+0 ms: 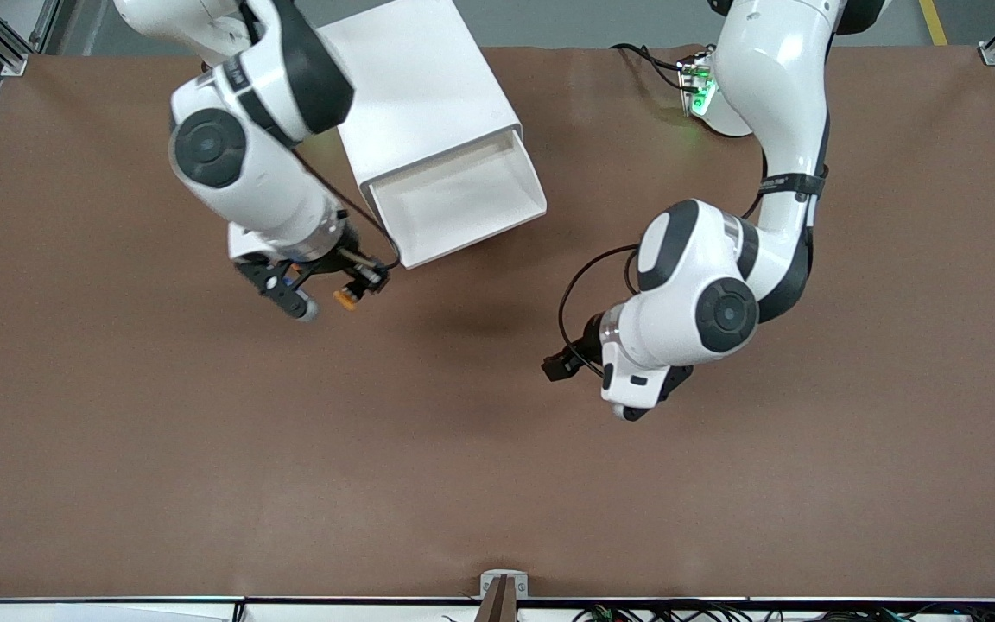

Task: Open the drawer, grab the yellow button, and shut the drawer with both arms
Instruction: 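Grasp the yellow button and lift it out with the right gripper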

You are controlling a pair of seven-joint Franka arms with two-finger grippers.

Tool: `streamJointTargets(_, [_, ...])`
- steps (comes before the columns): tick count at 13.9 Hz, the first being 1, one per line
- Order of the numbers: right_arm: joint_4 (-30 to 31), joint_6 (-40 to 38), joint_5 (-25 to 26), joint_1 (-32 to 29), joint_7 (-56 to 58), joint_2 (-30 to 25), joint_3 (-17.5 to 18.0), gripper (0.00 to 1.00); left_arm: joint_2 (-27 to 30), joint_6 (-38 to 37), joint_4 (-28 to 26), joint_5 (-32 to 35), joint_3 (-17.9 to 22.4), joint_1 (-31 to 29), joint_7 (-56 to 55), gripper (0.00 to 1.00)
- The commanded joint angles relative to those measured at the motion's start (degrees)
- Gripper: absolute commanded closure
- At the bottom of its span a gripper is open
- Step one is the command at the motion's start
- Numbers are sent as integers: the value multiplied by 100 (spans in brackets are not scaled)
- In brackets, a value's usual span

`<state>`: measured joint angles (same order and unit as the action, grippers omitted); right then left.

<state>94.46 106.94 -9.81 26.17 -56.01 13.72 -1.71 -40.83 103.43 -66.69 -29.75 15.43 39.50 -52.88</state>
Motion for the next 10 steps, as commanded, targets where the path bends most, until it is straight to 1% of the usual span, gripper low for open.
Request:
streamJointTargets(1, [2, -165, 181, -716, 1246, -28, 101, 97, 137, 125, -195, 478, 66, 426, -353, 1])
streamJointTargets(3, [37, -165, 408, -1138, 2055, 42, 101, 96, 128, 142, -195, 759, 66, 637, -774, 1])
streamJointTargets(5, [37, -156, 646, -1560, 2802, 226, 101, 96, 128, 142, -213, 918, 66, 839, -1118, 1])
streamJointTargets(8, [-15, -86, 796, -2185, 3910, 613, 101, 96, 207, 142, -336, 1129, 57, 1156, -1390, 1])
streamJointTargets(10, [-24, 185, 971, -2449, 4369, 929, 101, 96, 207, 125, -353, 1121, 48, 1384, -1637, 1])
